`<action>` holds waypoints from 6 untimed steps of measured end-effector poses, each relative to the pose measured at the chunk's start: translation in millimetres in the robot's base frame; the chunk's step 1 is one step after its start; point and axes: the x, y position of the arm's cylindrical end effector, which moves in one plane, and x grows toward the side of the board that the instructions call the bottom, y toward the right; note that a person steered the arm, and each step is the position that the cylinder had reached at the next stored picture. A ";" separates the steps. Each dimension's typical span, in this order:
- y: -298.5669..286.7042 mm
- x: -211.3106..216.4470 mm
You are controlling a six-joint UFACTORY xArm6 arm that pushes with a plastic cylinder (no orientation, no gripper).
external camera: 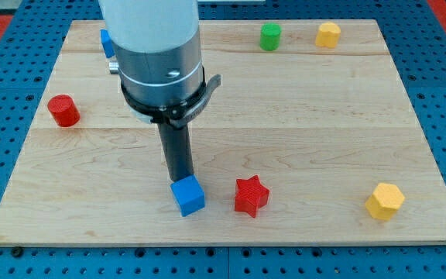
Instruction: Bring the red star at the center of the board
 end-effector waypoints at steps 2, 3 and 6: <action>84.5 -45.8; 152.2 -0.4; 43.9 32.4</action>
